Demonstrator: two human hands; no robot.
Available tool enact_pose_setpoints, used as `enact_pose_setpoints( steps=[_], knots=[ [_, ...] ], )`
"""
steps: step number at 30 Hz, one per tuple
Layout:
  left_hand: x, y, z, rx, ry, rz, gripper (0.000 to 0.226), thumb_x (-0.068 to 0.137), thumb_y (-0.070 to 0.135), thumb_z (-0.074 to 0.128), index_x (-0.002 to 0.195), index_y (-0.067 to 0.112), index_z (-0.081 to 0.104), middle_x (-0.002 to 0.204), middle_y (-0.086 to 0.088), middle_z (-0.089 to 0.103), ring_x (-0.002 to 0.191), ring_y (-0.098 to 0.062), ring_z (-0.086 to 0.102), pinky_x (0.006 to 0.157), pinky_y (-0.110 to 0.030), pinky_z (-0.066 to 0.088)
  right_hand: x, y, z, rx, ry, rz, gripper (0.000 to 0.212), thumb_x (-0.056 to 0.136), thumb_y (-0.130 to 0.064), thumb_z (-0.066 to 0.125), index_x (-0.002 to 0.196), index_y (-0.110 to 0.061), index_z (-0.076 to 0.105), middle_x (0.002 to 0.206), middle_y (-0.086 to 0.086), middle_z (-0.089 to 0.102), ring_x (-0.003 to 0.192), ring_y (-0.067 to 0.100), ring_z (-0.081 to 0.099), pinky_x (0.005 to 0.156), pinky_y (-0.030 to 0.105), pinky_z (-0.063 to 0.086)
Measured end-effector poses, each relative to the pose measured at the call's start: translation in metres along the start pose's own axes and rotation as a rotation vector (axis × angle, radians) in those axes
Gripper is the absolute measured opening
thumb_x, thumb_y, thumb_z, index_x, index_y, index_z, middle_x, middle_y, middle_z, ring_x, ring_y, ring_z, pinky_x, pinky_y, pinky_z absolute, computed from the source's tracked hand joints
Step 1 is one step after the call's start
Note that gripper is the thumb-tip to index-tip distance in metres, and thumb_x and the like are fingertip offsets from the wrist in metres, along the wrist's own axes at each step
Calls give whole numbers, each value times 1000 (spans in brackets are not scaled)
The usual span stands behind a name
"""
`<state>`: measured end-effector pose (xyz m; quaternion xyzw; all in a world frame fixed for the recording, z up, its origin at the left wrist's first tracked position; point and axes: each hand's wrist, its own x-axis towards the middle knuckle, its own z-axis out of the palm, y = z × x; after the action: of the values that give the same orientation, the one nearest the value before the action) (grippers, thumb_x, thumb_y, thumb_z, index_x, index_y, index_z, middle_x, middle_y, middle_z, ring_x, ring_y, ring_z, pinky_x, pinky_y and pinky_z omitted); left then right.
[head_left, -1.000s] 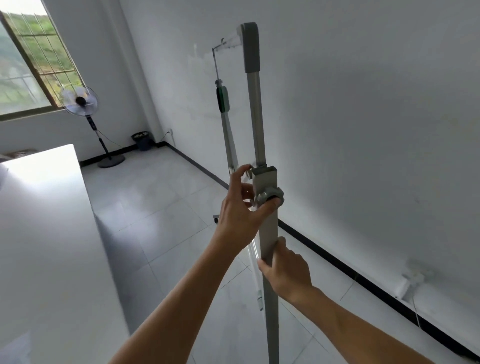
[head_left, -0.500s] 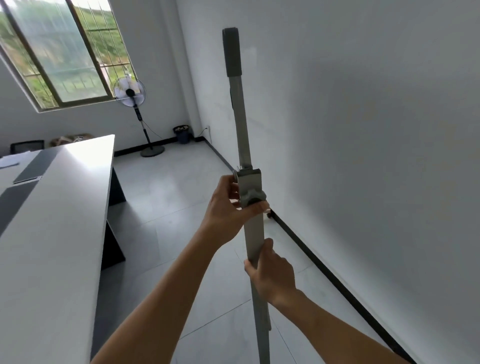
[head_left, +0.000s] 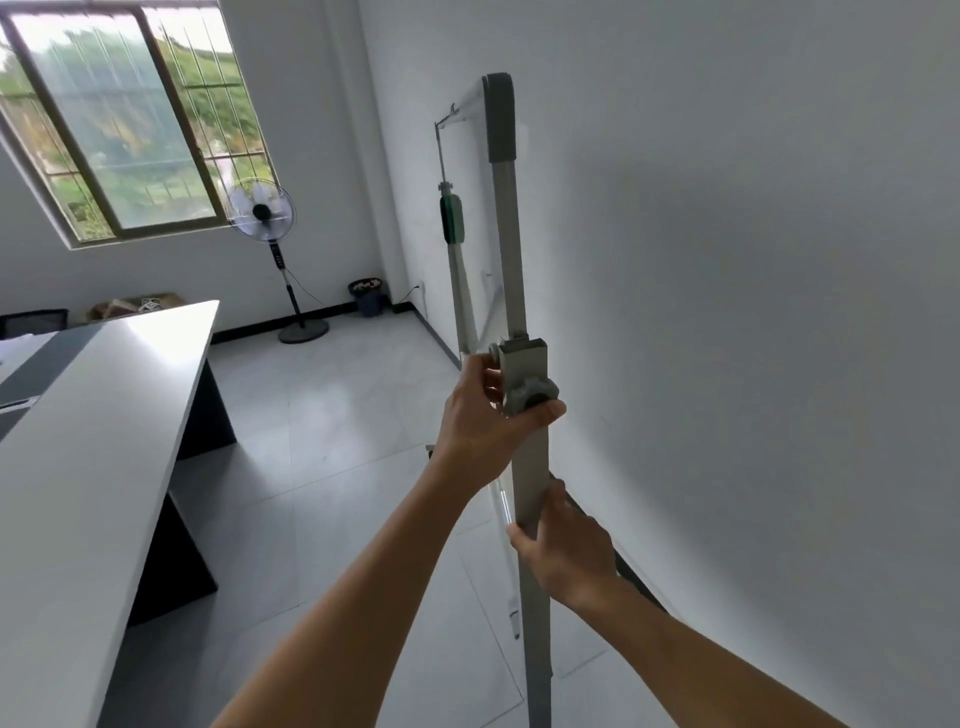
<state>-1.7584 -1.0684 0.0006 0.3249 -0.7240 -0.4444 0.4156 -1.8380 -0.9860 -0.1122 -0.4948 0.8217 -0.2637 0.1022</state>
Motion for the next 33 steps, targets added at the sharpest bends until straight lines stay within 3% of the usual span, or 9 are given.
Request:
enact_pose_setpoints(
  steps=[3, 6, 12, 18, 21, 23, 25, 28, 33],
  knots=[
    [56, -14, 5, 41, -19, -26, 68, 55, 43, 87, 109, 20, 52, 102, 2, 65, 95, -18, 64, 79, -45, 59, 58, -3, -4, 15, -62, 53, 53, 86, -54, 57, 119, -16, 39, 114, 0, 67, 93, 25, 70, 81, 32, 57],
    [110, -28, 9, 60, -24, -23, 68, 56, 43, 87, 108, 19, 51, 102, 0, 64, 95, -19, 63, 79, -45, 59, 114, 4, 2, 181, -145, 150, 58, 85, -53, 61, 125, -16, 41, 121, 2, 65, 99, 24, 68, 86, 31, 56],
    [214, -62, 20, 58, 6, -31, 67, 59, 40, 87, 112, 18, 51, 104, 0, 63, 96, -19, 62, 82, -41, 58, 198, 37, 47, 313, -416, 393, 69, 85, -49, 63, 139, -18, 36, 142, 7, 50, 126, 27, 53, 99, 35, 46],
    [319, -98, 34, 38, 48, -41, 64, 61, 36, 88, 111, 18, 52, 104, -1, 63, 93, -15, 62, 71, -32, 59, 324, 32, 73, 306, -364, 414, 66, 85, -54, 58, 132, -9, 47, 132, 9, 58, 116, 29, 61, 86, 31, 52],
    [371, -121, 33, 54, 99, -55, 66, 56, 44, 86, 109, 23, 53, 103, 1, 65, 96, -17, 64, 77, -42, 60, 393, 37, 78, 852, -466, 631, 30, 92, -21, 57, 106, 5, 60, 101, 24, 67, 84, 32, 68, 68, 33, 59],
    [407, -133, 31, 71, 108, -74, 68, 53, 47, 86, 109, 26, 53, 103, 2, 65, 98, -17, 63, 79, -44, 60, 429, 39, 77, 1335, -532, 912, 26, 96, -16, 48, 94, 9, 56, 104, 32, 63, 88, 42, 65, 60, 39, 60],
    [441, -142, 29, 82, 110, -81, 69, 54, 47, 86, 111, 26, 52, 103, 5, 64, 98, -15, 63, 79, -45, 60, 469, 39, 83, 1630, -575, 1115, 36, 98, -30, 45, 96, 6, 51, 115, 32, 57, 102, 47, 62, 56, 48, 58],
    [486, -156, 28, 83, 130, -90, 68, 54, 47, 86, 110, 28, 53, 102, 6, 65, 97, -14, 64, 79, -45, 60, 539, 28, 97, 1711, -552, 1233, 41, 95, -37, 51, 113, 1, 53, 120, 25, 57, 98, 47, 63, 57, 55, 57],
    [565, -189, 16, 81, 147, -100, 69, 55, 45, 86, 113, 26, 52, 105, 3, 66, 100, -15, 64, 80, -44, 60, 637, 3, 127, 1721, -475, 1357, 29, 96, -20, 50, 119, -5, 60, 109, 20, 63, 77, 42, 63, 38, 43, 56]
  ],
)
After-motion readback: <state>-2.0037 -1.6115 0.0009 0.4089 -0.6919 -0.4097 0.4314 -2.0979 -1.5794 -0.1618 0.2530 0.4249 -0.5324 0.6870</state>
